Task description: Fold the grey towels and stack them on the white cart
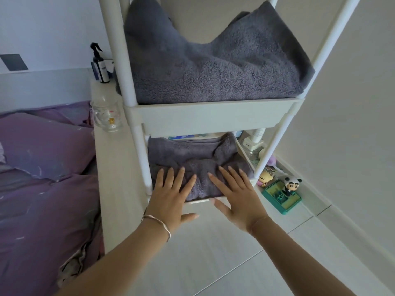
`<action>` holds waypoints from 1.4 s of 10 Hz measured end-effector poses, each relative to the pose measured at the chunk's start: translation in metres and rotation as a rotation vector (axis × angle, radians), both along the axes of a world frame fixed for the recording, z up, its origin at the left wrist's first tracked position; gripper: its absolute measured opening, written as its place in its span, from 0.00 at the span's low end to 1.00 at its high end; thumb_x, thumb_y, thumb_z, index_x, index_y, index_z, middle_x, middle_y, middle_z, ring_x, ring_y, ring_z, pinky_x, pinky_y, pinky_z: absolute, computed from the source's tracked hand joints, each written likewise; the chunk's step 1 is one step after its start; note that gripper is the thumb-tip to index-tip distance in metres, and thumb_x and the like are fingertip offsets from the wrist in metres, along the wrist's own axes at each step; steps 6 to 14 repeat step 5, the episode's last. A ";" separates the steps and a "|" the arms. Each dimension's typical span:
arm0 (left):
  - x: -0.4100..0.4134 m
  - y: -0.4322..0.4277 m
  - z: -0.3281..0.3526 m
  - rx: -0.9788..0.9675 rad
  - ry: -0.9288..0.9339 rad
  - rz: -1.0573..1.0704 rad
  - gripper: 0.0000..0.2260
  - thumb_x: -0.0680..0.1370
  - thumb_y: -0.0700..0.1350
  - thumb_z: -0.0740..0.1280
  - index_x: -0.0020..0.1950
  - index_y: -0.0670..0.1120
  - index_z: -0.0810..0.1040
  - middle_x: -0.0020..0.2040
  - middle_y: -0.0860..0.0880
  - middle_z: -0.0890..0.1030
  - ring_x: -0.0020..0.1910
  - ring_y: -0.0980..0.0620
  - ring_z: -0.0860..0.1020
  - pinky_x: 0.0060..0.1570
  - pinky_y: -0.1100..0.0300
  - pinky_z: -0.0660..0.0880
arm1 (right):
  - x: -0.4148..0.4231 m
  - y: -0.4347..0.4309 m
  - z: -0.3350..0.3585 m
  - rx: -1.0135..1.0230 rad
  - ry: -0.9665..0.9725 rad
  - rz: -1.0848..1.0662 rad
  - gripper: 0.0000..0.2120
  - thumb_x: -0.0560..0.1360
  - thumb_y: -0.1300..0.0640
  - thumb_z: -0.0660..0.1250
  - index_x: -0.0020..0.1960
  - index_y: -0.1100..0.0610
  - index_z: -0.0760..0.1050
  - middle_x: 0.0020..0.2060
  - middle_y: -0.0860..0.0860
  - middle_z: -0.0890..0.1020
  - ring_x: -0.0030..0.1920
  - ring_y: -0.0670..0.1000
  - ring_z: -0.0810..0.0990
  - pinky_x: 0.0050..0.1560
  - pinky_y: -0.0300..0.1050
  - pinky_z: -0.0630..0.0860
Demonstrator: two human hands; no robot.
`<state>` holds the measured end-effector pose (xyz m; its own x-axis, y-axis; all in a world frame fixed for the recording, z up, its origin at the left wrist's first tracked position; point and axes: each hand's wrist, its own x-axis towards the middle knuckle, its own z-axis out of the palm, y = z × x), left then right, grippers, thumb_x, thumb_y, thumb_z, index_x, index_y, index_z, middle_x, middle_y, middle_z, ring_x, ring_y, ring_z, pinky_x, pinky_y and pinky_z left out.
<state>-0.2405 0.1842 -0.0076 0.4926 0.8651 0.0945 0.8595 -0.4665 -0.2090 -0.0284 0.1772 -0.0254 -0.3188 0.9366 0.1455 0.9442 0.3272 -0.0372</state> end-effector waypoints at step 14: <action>-0.001 -0.002 0.009 -0.068 -0.122 -0.003 0.30 0.71 0.65 0.51 0.56 0.47 0.82 0.52 0.40 0.83 0.48 0.38 0.81 0.49 0.37 0.76 | -0.008 -0.034 0.020 -0.005 0.000 -0.130 0.30 0.77 0.35 0.47 0.76 0.44 0.49 0.75 0.52 0.60 0.76 0.54 0.55 0.71 0.46 0.37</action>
